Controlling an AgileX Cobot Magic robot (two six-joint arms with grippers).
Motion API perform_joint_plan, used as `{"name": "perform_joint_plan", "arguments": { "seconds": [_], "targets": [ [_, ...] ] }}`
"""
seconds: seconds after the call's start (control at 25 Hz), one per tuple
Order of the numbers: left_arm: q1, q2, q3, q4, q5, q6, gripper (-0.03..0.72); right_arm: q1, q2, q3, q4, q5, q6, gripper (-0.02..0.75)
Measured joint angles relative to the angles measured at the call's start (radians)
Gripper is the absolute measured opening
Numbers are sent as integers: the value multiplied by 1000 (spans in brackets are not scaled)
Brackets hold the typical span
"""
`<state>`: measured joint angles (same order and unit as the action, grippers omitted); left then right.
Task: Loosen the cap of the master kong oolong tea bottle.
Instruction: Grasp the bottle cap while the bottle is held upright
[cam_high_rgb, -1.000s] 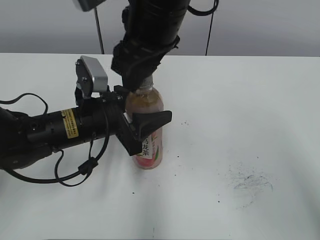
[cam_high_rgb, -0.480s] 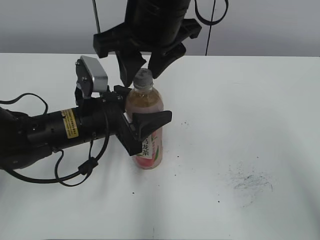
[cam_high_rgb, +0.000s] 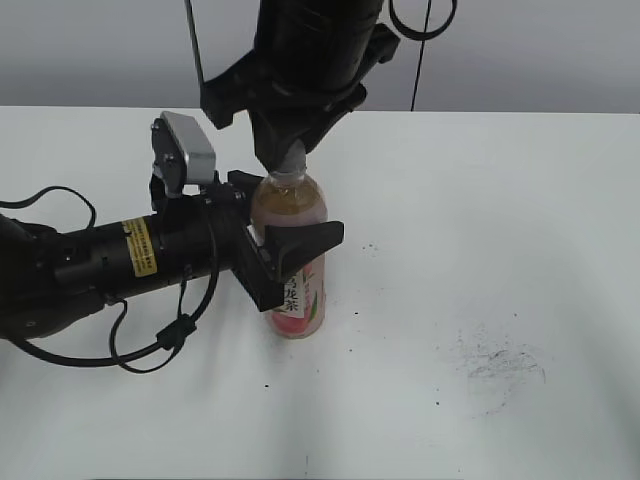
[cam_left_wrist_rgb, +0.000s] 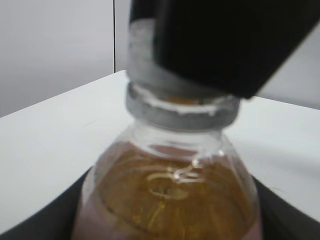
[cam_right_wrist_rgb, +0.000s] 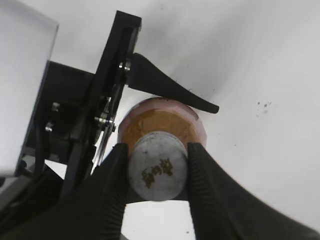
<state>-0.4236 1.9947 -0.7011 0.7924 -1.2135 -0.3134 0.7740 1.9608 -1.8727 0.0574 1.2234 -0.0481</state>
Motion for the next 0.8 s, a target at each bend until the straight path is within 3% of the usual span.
{"name": "perform_joint_plan", "arguments": {
  "seconds": [0.32, 0.8],
  "targets": [
    [0, 0, 0, 1, 0, 0, 445, 0, 0, 0, 11, 0, -555, 269],
    [0, 0, 0, 3, 0, 4, 445, 0, -1, 0, 25, 1, -1615, 269]
  ]
}}
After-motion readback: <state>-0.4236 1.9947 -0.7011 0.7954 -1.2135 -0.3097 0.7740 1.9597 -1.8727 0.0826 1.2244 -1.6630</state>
